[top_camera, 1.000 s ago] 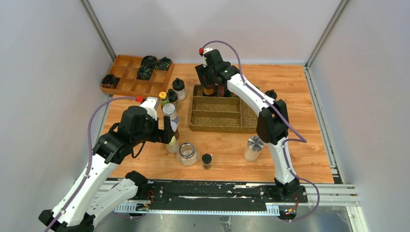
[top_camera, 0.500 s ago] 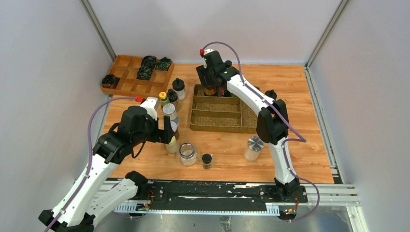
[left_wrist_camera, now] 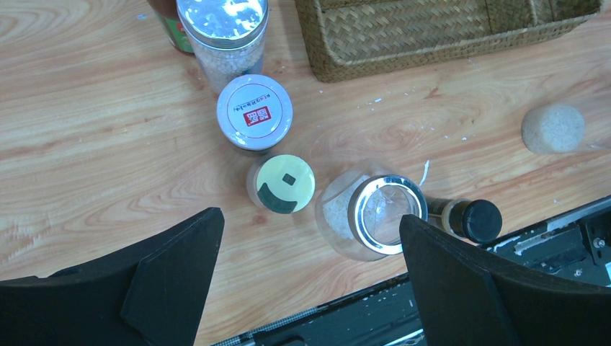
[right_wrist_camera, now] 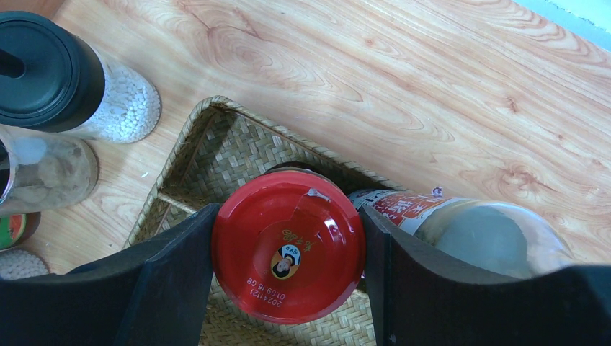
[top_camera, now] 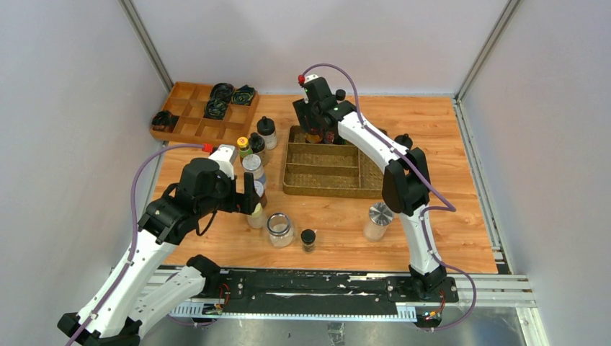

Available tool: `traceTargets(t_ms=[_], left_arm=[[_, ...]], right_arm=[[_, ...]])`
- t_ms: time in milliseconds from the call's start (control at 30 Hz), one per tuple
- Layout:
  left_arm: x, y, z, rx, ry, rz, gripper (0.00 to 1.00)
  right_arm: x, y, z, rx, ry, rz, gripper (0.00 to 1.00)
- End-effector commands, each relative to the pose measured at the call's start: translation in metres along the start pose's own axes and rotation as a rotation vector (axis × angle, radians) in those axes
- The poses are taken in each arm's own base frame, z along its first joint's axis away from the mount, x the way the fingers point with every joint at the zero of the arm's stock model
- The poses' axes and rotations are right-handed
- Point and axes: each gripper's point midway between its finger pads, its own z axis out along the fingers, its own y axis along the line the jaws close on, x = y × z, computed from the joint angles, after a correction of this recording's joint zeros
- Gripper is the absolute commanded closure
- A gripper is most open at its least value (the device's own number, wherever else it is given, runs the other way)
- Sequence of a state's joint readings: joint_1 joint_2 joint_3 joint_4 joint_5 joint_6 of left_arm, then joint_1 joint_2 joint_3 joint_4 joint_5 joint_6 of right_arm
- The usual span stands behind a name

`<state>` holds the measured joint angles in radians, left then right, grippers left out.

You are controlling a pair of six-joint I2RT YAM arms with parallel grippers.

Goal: Organize the condiment bottles
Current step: Place the bottle in the storage box.

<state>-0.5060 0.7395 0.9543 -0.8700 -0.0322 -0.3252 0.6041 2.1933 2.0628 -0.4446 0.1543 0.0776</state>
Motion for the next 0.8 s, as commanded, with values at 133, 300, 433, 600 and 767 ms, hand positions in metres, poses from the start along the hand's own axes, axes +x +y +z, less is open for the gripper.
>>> traceTargets(t_ms=[133,300,433,600,767], left_arm=[[0.0,-0.001,-0.003,0.015,0.003,0.018,0.01],[0.0,-0.002,-0.003,0.017,0.004,0.019,0.01],[-0.001,-0.002,-0.003,0.018,0.002,0.019,0.01],[-0.002,-0.002,-0.004,0.017,0.0,0.021,0.01],[-0.004,-0.001,-0.005,0.012,-0.008,0.019,0.01]], right_arm=[[-0.032,-0.015,-0.015,0.041,-0.102,0.019,0.19],[-0.041,-0.014,-0.025,0.03,-0.135,0.022,0.11],[-0.051,-0.012,-0.04,0.024,-0.163,0.02,0.11],[-0.057,0.006,-0.077,-0.006,-0.193,-0.023,0.13],[-0.013,0.042,-0.133,-0.084,-0.118,-0.059,0.18]])
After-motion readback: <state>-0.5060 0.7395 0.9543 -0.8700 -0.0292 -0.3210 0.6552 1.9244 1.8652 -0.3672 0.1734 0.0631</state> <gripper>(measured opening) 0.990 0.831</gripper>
